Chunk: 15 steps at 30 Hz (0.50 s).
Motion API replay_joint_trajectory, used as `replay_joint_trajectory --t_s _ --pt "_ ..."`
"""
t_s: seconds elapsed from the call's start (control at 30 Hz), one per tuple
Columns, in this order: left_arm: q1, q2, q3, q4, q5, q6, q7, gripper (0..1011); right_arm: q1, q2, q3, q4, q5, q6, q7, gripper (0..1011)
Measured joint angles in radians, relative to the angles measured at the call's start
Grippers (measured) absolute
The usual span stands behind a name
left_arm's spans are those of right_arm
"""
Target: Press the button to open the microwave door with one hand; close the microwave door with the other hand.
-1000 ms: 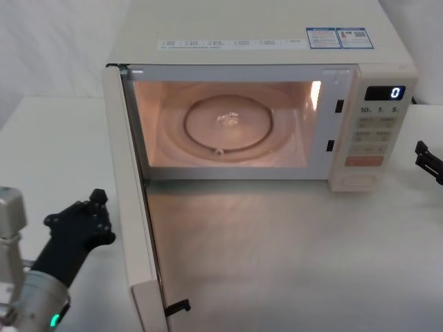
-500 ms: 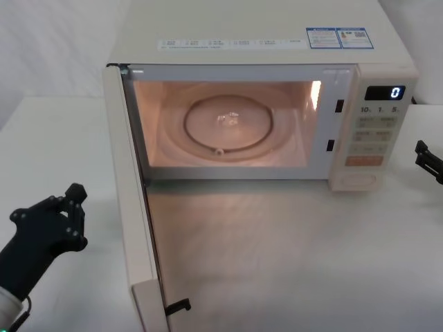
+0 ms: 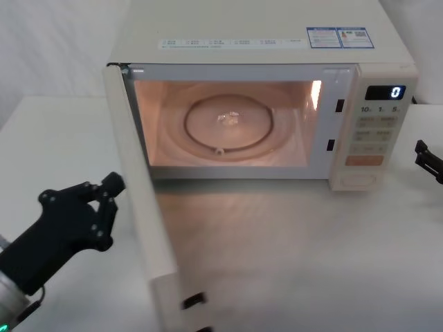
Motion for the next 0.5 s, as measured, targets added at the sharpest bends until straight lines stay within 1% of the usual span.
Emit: replay_joint_trajectory --t_s 0.1,0.13,0.2,0.23,0.3,0.33,0.4,0.43,0.5 --pt "-0.04 0.016 0.024 0.014 -0.018 0.005 -0.018 0 0.0 0.0 0.0 0.0 0.0 0.0 0.0 1002" --pt "-0.067 0.022 0.041 0.025 -0.029 0.008 -0.027 0 0.0 0.0 0.0 0.0 0.0 0.0 0.0 1002" --pt "-0.097 0.029 0.06 0.039 -0.039 0.013 -0.038 0 0.0 0.0 0.0 0.0 0.0 0.0 0.0 1002" --pt "-0.128 0.035 0.081 0.054 -0.05 0.018 -0.05 0 0.0 0.0 0.0 0.0 0.0 0.0 0.0 1002" --pt "-0.165 0.041 0.105 0.071 -0.063 0.026 -0.067 0 0.0 0.0 0.0 0.0 0.0 0.0 0.0 1002" --pt "-0.205 0.047 0.132 0.091 -0.076 0.036 -0.085 0 0.0 0.0 0.0 0.0 0.0 0.0 0.0 1002" --pt "-0.241 0.05 0.156 0.109 -0.086 0.045 -0.101 0 0.0 0.0 0.0 0.0 0.0 0.0 0.0 1002" --pt "-0.281 0.052 0.183 0.131 -0.098 0.055 -0.117 0 0.0 0.0 0.0 0.0 0.0 0.0 0.0 1002" --pt "-0.323 0.052 0.212 0.153 -0.109 0.065 -0.135 0 0.0 0.0 0.0 0.0 0.0 0.0 0.0 1002"
